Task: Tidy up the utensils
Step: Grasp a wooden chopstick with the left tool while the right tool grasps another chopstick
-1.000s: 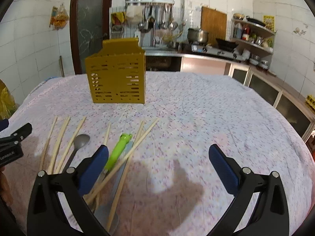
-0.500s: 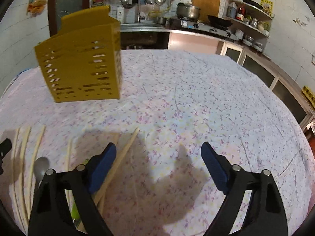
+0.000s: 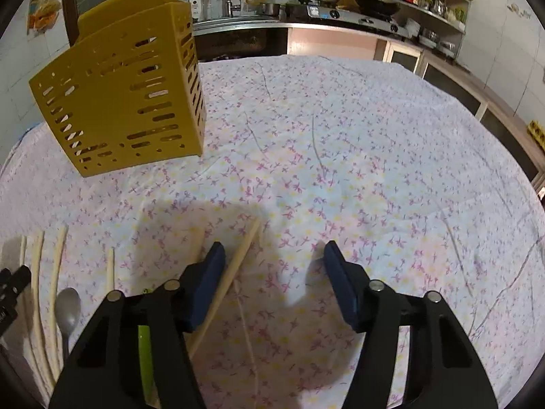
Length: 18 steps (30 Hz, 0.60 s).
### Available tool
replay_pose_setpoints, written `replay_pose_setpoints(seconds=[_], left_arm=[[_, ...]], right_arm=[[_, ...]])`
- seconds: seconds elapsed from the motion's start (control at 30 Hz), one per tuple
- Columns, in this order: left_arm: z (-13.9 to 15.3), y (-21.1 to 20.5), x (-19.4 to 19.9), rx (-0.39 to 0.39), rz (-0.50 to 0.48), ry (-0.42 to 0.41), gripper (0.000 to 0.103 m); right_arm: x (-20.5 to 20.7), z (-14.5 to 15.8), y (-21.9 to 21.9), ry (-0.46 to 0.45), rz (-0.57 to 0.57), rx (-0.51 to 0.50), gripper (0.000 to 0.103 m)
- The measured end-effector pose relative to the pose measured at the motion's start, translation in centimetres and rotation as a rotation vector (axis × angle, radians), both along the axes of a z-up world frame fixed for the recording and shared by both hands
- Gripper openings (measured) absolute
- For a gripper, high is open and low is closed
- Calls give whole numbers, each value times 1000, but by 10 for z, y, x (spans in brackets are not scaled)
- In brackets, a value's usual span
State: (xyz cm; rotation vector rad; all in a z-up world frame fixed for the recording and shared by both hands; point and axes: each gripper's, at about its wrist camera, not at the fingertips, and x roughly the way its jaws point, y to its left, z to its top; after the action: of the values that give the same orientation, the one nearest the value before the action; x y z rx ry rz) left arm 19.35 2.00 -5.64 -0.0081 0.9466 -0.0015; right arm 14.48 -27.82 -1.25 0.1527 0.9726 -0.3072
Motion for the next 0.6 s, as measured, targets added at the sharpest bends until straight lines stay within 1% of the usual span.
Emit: replay_pose_setpoints(seconds=[0.03,0.13,0.17,0.2,0.23,0.27,0.33,0.37,0.4,0.47,0.53,0.6], left_arm=[[0,-1,0,3,-2,2,69],[-1,-5,5,15,-10,10,63],[-1,-7,7,14,-11,13,58],[0,-8,8,11,-15,18,55],[0,-10,11,10,-19,23,49],[1,-11,12,5,-25,30,43],[1,-12,14,-3,-29,41,37],[1,-13,15,-4,-29,43,32],[2,-14,17,-5,-31,46,30],[1,-15,20,-4,-35,46,21],[1,-17,23,-4,-36,44,16],[1,-18,25,-5,-38,38,10]], right_arm=[[0,0,1,0,-1,7,55],[6,-2,3,-2,5,1,50],[8,-2,4,-2,7,2,48],[10,-2,5,-2,12,7,42],[10,-1,6,-3,19,10,36],[9,-1,9,-2,29,12,33],[7,1,11,-1,37,17,25],[7,1,12,-2,36,27,23],[7,1,10,-3,35,36,19],[11,0,9,-6,25,55,16],[14,0,8,-8,19,76,9],[17,0,6,-11,19,100,6]])
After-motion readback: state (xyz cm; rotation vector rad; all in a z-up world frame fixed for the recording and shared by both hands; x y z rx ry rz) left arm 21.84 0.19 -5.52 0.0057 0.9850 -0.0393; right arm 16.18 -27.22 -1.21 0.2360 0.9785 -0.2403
